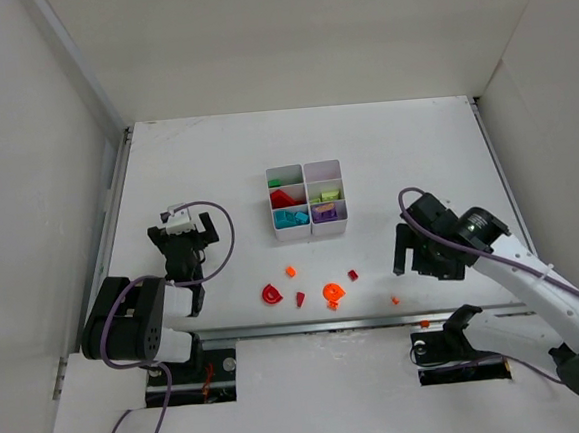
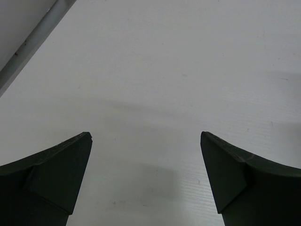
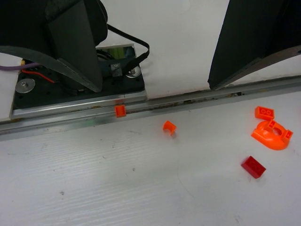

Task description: Sort the legos into containers by color

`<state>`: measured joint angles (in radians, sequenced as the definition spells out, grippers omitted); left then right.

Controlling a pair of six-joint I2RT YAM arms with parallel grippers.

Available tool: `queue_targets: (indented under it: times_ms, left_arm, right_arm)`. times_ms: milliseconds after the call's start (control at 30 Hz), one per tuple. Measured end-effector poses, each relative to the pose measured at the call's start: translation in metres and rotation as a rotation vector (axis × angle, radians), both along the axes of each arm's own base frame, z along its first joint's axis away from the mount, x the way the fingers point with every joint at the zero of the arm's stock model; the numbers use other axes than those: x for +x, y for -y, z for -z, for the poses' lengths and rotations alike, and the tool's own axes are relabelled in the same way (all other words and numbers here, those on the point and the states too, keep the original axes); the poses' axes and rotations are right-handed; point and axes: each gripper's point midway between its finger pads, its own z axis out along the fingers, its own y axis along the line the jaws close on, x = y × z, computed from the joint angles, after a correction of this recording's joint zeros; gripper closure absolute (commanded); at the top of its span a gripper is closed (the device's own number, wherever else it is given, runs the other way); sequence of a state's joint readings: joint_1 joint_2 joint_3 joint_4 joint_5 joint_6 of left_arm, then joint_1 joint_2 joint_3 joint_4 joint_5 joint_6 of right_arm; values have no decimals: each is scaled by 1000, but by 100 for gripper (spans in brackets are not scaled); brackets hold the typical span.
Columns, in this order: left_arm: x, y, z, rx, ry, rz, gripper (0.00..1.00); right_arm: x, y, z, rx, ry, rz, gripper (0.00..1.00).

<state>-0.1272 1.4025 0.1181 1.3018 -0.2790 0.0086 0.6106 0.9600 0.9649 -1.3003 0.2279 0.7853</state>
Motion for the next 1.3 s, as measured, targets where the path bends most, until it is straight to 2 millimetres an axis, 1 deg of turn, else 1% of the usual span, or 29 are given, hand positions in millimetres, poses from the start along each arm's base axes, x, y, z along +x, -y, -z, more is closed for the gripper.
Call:
queue_targets:
  times_ms: [100, 200, 300, 367, 433, 600, 667, 733, 800, 867, 933, 1067, 1133, 1200, 1300]
  left_arm:
    - [0, 0, 0, 0, 0, 2, 0]
    - [0, 0, 0, -1, 0, 2, 0]
    - [0, 0, 0, -1, 0, 2, 0]
    - [0, 0, 0, -1, 0, 2, 0]
    - [0, 0, 0, -1, 0, 2, 0]
    - [0, 0, 0, -1, 1, 2, 0]
    - [0, 0, 0, -2, 1, 2, 0]
    - [0, 1, 0, -3, 1, 2, 0]
    - [0, 1, 0, -3, 1, 2, 0]
    - [0, 1, 0, -3, 1, 2, 0]
    - [0, 1, 0, -3, 0, 2, 0]
    - [0, 1, 0, -3, 1, 2, 0]
    - [0, 1, 0, -4, 0, 2, 0]
    - [0, 1, 0, -4, 0, 3, 0]
    - [0, 1, 0, -4, 0, 3, 0]
  right_arm:
    - [6, -8, 6, 18, -6, -7, 0]
    - [7, -13, 21, 23, -34, 11, 0]
    - [0, -14, 43, 23, -85, 44, 0]
    - [-6, -14, 51, 30, -108, 67, 0]
    - [-9, -15, 53, 45, -106, 100, 0]
    - [-12, -19, 45, 155, -42, 217, 0]
    - [-14, -23, 44, 209, -37, 276, 0]
    - [-21, -28, 51, 242, -75, 326, 0]
    - [-32, -32, 63, 241, -142, 366, 0]
    - [-39, -34, 72, 205, -195, 388, 0]
    - [-39, -35, 78, 143, -231, 395, 0]
    - [-21, -40, 79, -15, -297, 392, 0]
    - [-11, -45, 84, -94, -322, 365, 0]
    - [-8, -48, 93, -180, -351, 320, 0]
    - [-14, -51, 106, -279, -381, 239, 0]
